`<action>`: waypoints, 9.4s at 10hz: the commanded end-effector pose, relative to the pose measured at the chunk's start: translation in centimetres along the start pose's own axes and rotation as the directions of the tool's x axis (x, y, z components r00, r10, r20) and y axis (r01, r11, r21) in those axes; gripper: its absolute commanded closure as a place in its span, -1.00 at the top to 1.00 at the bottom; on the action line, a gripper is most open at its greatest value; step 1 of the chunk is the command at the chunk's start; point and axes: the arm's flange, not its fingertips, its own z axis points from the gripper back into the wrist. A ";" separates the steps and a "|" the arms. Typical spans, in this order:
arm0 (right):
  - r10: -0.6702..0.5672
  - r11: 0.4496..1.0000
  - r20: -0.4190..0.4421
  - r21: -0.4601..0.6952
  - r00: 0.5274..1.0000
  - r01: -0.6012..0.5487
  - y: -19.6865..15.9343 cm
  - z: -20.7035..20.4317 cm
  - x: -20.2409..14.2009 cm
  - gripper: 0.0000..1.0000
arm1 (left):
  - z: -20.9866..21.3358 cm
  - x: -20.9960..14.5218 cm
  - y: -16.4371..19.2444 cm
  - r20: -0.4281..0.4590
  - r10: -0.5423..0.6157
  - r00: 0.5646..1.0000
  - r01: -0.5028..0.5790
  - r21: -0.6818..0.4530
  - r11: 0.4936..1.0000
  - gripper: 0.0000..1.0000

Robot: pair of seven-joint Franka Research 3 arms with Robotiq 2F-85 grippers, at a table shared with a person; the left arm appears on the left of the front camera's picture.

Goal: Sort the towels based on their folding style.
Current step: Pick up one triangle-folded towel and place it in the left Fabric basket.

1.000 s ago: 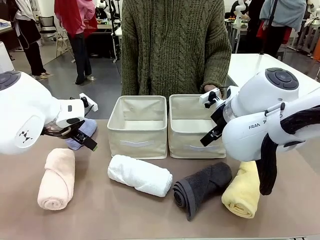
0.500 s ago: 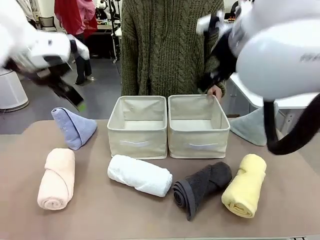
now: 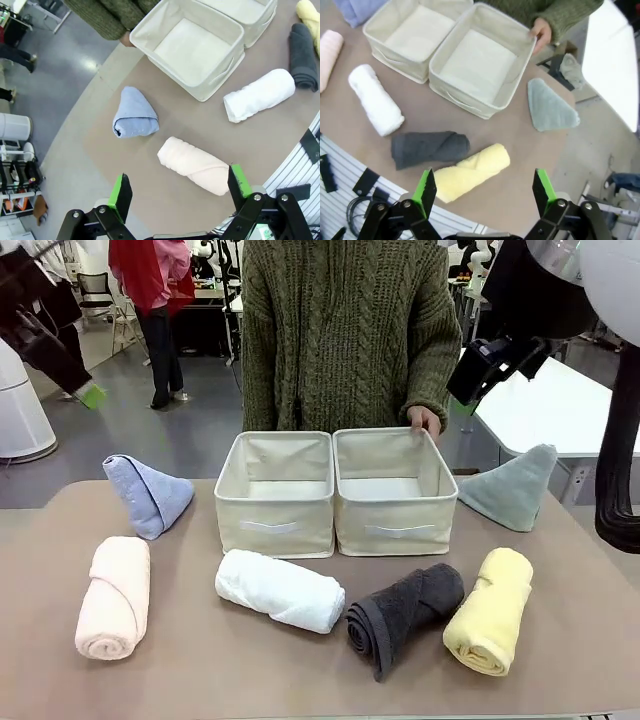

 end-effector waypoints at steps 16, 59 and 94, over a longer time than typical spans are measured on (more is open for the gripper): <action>-0.343 0.624 0.447 0.766 0.826 -0.156 -31.1 -7.4 -20.3 1.00 | -4.6 -16.9 28.3 0.473 0.164 0.866 0.326 -0.781 0.533 1.00; -0.462 0.634 0.442 0.770 0.769 -0.062 -33.3 -3.1 -24.0 1.00 | -19.6 -4.3 22.2 -0.350 0.279 0.894 -0.365 -0.211 0.907 1.00; -0.462 0.634 0.442 0.770 0.769 -0.062 -33.3 -3.1 -24.0 1.00 | -28.3 1.8 18.9 -0.534 0.325 0.781 -0.431 -0.084 0.898 -0.83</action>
